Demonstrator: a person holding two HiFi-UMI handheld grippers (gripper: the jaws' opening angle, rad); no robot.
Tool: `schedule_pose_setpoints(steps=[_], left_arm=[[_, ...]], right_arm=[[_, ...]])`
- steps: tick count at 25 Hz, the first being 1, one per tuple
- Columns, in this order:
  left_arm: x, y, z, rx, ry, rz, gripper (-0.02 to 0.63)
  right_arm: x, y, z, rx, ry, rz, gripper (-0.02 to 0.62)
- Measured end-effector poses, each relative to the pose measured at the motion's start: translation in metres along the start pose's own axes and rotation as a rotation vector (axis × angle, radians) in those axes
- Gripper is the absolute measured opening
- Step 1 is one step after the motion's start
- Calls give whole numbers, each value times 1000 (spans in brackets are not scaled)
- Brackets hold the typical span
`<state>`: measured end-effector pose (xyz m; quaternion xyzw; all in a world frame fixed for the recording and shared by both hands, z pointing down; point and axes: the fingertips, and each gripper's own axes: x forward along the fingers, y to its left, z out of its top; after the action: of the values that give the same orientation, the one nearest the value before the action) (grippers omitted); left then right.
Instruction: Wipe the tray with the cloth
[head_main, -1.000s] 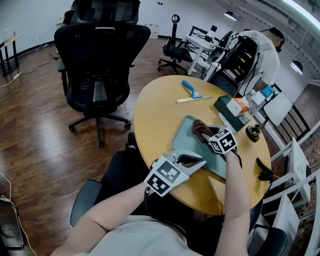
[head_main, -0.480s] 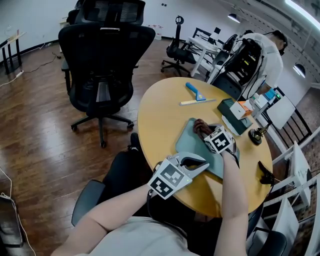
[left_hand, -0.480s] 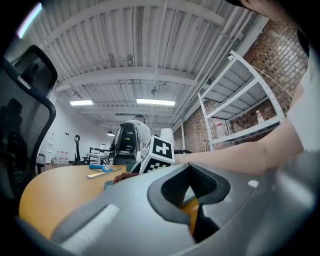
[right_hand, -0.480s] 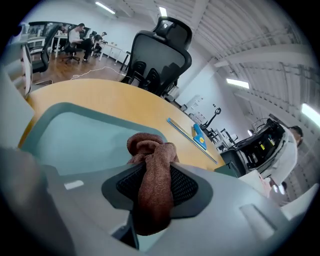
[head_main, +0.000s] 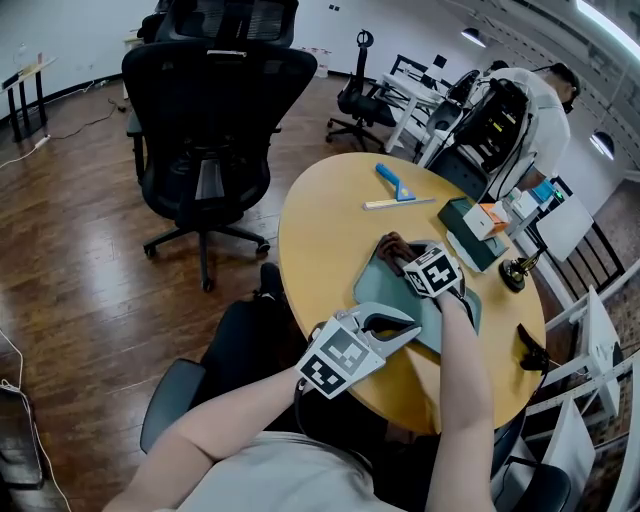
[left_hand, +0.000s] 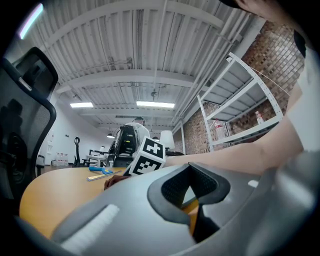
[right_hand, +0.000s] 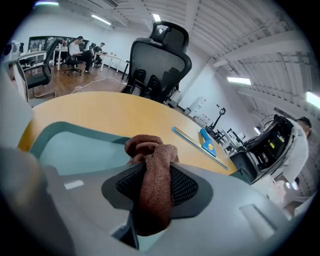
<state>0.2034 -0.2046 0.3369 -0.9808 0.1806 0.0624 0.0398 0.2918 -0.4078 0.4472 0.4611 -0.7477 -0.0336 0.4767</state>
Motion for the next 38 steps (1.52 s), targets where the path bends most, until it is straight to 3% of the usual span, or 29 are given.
schedule_pose_setpoints(steps=[10,14,20,34,38], left_arm=[[-1,0,1,-2,-1,-3,321],[-1,1,2,0,-3,-1,321],[-2,2,1,-3,-6,-2,321],[-2,1,1,-4,-10,-15,322],[-5,-8,5,11,-40,-61,322]], right_arm=[[9,-2,9,33,-12,33,137],[6,3,11,-35,14,20,133],[-13,40,20,-63,-35,130,133],[-57,100,25,-122,-83,247,135],[-75,123,24,-111,-116,310,136]])
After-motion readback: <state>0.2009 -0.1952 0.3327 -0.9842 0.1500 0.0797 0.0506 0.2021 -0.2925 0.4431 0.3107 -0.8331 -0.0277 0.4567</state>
